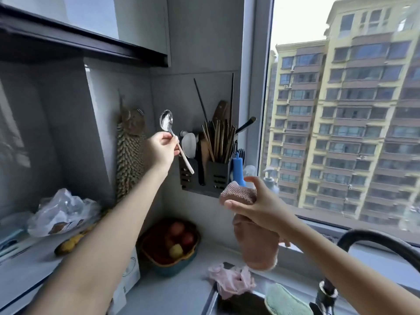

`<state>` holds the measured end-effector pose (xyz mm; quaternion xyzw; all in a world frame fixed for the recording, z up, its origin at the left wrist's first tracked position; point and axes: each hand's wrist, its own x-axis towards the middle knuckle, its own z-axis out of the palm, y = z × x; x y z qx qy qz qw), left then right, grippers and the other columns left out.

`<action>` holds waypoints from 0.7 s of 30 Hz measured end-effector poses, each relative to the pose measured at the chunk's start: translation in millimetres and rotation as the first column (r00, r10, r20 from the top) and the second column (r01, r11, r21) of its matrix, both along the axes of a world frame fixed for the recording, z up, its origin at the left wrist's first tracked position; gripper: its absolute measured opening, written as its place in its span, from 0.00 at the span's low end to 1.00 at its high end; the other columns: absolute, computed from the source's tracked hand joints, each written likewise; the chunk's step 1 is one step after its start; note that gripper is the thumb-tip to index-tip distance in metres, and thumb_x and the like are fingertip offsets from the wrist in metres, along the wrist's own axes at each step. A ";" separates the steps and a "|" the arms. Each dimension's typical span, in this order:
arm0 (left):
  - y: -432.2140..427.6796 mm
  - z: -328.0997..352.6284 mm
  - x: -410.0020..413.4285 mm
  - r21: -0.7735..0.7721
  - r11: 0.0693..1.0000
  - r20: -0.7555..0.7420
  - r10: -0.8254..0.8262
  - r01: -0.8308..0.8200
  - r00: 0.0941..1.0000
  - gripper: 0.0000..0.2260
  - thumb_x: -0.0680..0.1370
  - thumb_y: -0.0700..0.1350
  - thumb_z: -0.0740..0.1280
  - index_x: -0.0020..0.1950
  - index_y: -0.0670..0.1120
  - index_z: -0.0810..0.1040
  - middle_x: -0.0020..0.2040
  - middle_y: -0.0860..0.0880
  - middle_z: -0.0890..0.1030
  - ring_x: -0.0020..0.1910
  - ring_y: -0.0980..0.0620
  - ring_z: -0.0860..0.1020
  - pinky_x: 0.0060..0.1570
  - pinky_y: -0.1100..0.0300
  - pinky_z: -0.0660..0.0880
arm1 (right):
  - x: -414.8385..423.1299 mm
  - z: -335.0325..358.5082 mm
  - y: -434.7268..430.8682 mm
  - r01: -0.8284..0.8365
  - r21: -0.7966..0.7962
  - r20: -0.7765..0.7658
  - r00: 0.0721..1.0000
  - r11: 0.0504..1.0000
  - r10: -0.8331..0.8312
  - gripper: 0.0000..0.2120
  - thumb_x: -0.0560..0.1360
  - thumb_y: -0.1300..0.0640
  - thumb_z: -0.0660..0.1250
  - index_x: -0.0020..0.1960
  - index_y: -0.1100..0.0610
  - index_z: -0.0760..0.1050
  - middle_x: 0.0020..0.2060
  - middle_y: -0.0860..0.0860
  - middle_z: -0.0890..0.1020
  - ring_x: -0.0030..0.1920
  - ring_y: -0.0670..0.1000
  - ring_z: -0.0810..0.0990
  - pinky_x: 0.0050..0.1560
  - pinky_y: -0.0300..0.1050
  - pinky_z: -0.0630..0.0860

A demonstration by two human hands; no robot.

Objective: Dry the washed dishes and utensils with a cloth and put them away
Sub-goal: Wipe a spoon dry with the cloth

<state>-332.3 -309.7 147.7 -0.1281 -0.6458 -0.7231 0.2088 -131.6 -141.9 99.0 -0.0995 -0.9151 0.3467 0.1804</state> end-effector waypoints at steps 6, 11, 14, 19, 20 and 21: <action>19.7 12.2 -58.3 0.030 0.997 -0.092 0.070 -0.068 0.993 0.03 0.76 0.36 0.68 0.44 0.43 0.76 0.40 0.41 0.82 0.22 0.62 0.76 0.29 0.60 0.78 | -24.7 -0.4 -0.3 0.135 0.190 -0.065 0.990 0.972 -0.125 0.34 0.69 0.33 0.64 0.69 0.45 0.61 0.45 0.46 0.74 0.46 0.49 0.76 0.43 0.42 0.67; 30.9 16.6 -84.5 -0.054 0.987 -0.143 0.143 -0.152 0.979 0.04 0.75 0.37 0.68 0.42 0.45 0.76 0.40 0.44 0.83 0.23 0.61 0.76 0.33 0.52 0.79 | -44.4 -2.1 8.8 0.130 0.194 -0.052 0.991 0.972 -0.122 0.32 0.70 0.33 0.64 0.69 0.45 0.61 0.44 0.45 0.74 0.44 0.47 0.74 0.43 0.41 0.69; 38.3 11.3 -92.4 -0.194 0.961 -0.147 0.170 -0.197 0.974 0.01 0.74 0.39 0.70 0.43 0.41 0.80 0.42 0.42 0.84 0.32 0.48 0.79 0.37 0.55 0.78 | -53.5 -8.9 10.4 0.125 0.164 -0.041 0.992 0.978 -0.120 0.33 0.69 0.33 0.64 0.69 0.45 0.61 0.45 0.45 0.74 0.46 0.48 0.76 0.46 0.43 0.72; 44.4 -12.6 -99.3 -0.514 0.824 -0.153 0.184 -0.237 0.971 0.04 0.73 0.43 0.70 0.42 0.43 0.82 0.40 0.43 0.84 0.40 0.43 0.81 0.40 0.56 0.77 | -54.0 -22.1 16.6 0.111 0.135 -0.011 0.994 0.985 -0.111 0.33 0.68 0.32 0.65 0.68 0.44 0.61 0.47 0.46 0.75 0.47 0.47 0.74 0.44 0.42 0.68; 46.4 -17.0 -98.6 -0.563 0.784 -0.168 0.202 -0.262 0.965 0.05 0.73 0.44 0.69 0.40 0.43 0.83 0.39 0.43 0.84 0.40 0.41 0.81 0.38 0.56 0.77 | -52.7 -24.3 17.9 0.113 0.148 -0.002 0.994 0.983 -0.114 0.33 0.68 0.32 0.65 0.68 0.43 0.61 0.46 0.45 0.76 0.47 0.47 0.74 0.43 0.42 0.68; 48.1 -20.8 -97.5 -0.609 0.743 -0.171 0.219 -0.278 0.961 0.06 0.73 0.44 0.68 0.39 0.43 0.83 0.39 0.42 0.84 0.41 0.40 0.81 0.37 0.56 0.75 | -50.8 -26.2 18.9 0.111 0.161 0.007 0.993 0.981 -0.114 0.34 0.68 0.32 0.65 0.69 0.43 0.60 0.46 0.45 0.76 0.47 0.47 0.75 0.43 0.43 0.69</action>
